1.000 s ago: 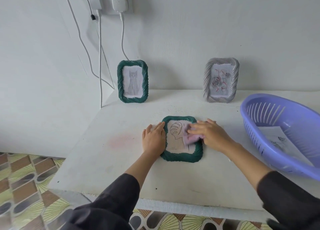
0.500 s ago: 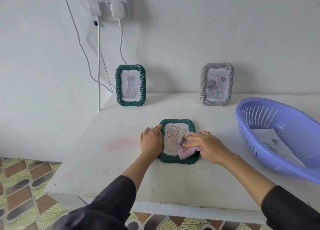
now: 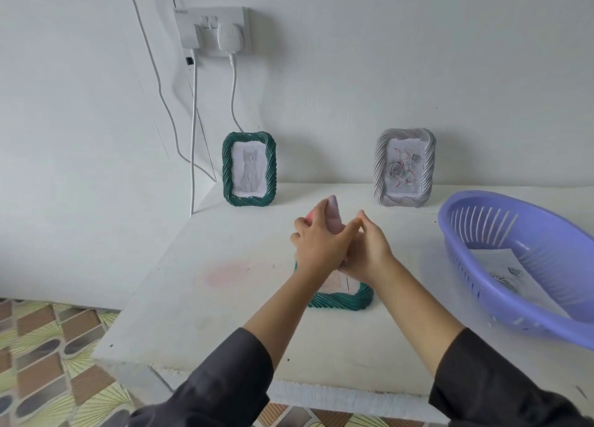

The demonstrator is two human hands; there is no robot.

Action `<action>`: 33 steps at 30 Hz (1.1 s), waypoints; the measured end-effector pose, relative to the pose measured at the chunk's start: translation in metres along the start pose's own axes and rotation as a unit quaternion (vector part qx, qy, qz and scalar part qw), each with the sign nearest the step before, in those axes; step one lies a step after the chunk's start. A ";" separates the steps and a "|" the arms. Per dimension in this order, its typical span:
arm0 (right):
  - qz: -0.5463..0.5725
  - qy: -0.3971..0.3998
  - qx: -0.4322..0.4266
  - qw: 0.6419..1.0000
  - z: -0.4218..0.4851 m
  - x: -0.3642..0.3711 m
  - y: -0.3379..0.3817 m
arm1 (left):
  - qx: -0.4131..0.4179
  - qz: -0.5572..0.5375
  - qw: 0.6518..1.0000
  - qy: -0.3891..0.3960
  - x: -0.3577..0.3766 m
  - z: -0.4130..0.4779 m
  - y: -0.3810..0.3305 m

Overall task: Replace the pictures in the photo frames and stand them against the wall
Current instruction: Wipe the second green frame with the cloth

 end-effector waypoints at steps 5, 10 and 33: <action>0.017 0.032 0.007 0.999 0.011 -0.002 -0.020 | -0.017 -0.012 1.000 -0.001 -0.018 0.012 0.023; -0.277 -0.093 -0.147 0.945 0.019 -0.026 -0.014 | 0.025 0.209 0.972 -0.101 -0.056 0.033 0.054; -0.690 -0.341 -0.206 0.605 0.015 -0.063 -0.031 | 0.056 0.384 0.921 0.036 -0.010 0.018 0.082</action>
Point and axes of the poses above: each hand's wrist, its own z-axis towards the middle knuckle, its own x-axis out of the palm, y = z × x, the point moved 2 cm from there along z, towards the middle knuckle, and after that the axes turned 12 degrees about -y, right-handed, at the moved point
